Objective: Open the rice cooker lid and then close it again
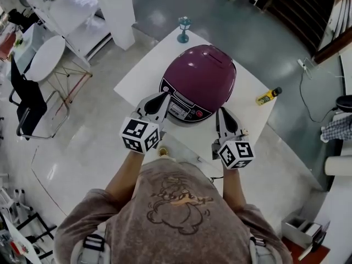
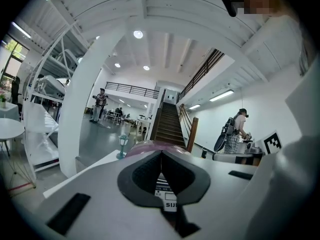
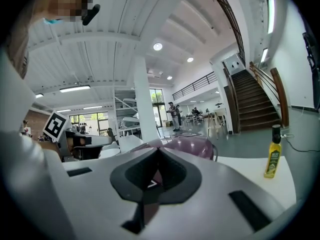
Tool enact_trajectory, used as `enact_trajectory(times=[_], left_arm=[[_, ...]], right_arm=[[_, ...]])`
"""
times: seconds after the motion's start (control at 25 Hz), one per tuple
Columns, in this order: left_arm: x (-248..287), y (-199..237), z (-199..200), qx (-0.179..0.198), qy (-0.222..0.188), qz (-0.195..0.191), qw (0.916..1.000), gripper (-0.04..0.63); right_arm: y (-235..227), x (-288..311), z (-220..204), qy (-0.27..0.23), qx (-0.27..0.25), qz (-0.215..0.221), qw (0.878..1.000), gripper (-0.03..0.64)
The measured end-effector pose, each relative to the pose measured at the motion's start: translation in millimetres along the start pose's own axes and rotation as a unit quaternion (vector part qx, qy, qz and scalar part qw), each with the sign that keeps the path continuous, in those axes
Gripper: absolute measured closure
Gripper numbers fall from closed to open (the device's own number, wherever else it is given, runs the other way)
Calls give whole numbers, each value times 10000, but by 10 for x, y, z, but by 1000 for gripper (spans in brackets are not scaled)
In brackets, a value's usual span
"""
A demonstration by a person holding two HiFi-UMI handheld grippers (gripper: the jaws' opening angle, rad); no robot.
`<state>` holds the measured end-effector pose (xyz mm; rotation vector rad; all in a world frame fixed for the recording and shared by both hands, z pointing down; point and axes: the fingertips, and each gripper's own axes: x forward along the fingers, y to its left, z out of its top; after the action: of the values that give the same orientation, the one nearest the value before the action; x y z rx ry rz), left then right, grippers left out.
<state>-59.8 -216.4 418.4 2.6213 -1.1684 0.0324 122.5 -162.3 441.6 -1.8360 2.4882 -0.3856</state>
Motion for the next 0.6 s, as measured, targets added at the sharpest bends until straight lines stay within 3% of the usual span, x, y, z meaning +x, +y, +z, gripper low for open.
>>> enact_trajectory(times=[0.32, 0.6], left_arm=[[234, 79, -16, -135, 142, -191, 9996, 574], [361, 84, -121, 25, 372, -3, 9993, 574]], right_arm=[[-66, 136, 17, 49, 0, -133, 9999, 615], [-160, 246, 58, 113, -53, 96, 9999, 614]])
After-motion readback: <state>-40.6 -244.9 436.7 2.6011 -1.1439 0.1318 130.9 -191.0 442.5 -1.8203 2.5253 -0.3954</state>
